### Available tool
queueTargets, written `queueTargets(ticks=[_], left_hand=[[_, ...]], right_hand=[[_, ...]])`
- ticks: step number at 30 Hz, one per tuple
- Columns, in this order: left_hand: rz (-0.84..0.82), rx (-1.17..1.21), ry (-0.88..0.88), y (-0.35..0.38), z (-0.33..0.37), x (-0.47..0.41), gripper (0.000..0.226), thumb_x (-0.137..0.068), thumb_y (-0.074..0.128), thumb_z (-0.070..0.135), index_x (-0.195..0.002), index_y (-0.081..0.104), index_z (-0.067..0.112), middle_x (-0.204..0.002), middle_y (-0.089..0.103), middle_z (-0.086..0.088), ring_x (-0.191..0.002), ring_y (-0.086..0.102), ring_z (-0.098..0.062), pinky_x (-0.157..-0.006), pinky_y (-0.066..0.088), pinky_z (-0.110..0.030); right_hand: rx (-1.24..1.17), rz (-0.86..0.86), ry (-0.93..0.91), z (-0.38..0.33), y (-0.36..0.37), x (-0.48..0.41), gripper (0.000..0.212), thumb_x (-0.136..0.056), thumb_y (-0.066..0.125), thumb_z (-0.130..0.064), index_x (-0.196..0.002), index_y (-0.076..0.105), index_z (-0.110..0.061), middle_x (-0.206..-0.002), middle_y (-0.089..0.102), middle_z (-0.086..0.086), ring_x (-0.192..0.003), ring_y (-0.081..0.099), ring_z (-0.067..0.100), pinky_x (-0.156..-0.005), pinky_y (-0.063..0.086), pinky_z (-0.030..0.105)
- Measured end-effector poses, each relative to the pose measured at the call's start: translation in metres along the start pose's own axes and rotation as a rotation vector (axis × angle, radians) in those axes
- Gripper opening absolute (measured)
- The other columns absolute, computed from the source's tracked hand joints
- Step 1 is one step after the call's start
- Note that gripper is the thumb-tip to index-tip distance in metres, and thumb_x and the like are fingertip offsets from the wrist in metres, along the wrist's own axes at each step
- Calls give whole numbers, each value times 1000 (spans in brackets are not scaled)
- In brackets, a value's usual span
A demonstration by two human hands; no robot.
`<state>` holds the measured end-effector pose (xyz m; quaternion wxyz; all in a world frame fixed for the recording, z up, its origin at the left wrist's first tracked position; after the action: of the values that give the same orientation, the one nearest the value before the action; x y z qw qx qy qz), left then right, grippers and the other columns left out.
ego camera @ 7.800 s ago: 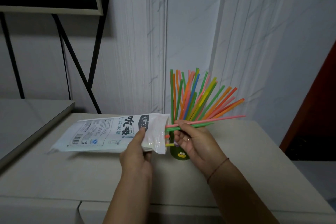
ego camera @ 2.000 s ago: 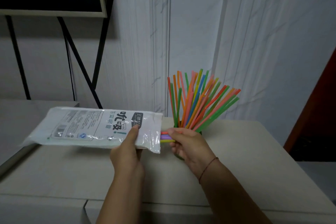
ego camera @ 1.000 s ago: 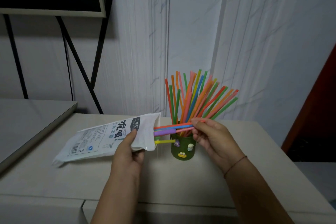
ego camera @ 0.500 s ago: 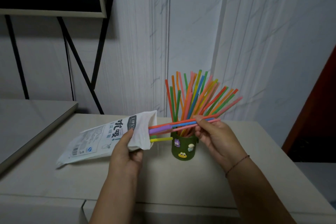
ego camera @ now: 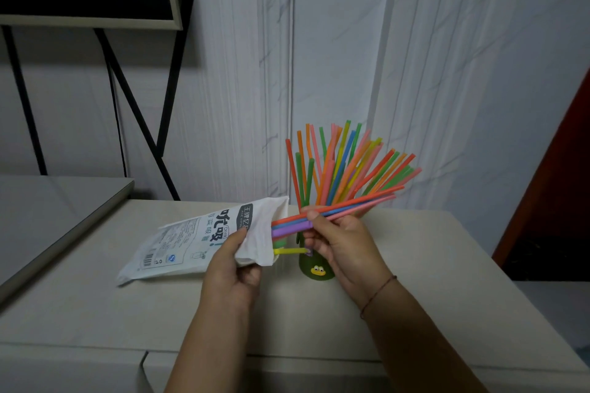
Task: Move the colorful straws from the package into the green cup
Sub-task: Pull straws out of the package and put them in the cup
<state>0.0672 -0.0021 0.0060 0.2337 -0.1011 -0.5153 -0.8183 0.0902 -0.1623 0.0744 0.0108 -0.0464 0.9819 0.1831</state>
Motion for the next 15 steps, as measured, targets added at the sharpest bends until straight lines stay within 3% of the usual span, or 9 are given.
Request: queueTargets(ticks=[4,6,11,15], left_hand=[[18,6,9,-3,4,-2,49,-87,62,1,-135,54,8,-124,65,-9,-79,65,-17,-54,57,-37],[31,2,17,-6,6,-3,49,-87,62,0,-135,54,8,-127,64,-9,-78,65,-17,-56,57,-37],[28,-81,12,-6,-1,-3,45,-85,64,0,-128,57,9,-93,68,-5,-78,66,-17,-50,58,-32],[35,-109,4,-5,-4,-3,41,-83,66,-2,-122,59,11,-92,68,-5,-78,66,-16,-51,58,-33]], right_hand=[[10,86,-48,-11,-22,-4,9,-87,61,-14,-86,66,-6,-54,64,-1,-49,59,6,-53,52,18],[9,120,-61,-15,-33,-6,9,-87,61,-13,-85,66,-6,-51,63,-1,-46,58,6,-51,52,17],[46,127,-46,-10,-36,-8,11,-89,59,-13,-83,65,-6,-51,64,0,-44,58,7,-48,52,18],[11,80,-5,0,-22,-9,10,-89,58,-13,-91,64,-5,-65,66,6,-59,63,15,-56,57,27]])
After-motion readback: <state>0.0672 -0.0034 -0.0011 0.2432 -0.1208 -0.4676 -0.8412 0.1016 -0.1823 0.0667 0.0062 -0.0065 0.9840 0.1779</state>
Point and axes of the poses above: each hand's wrist, its own x-axis away from the middle knuckle, its own y-axis out of the palm, z = x × y, the point moved 10 cm from there along -x, towards the middle knuckle
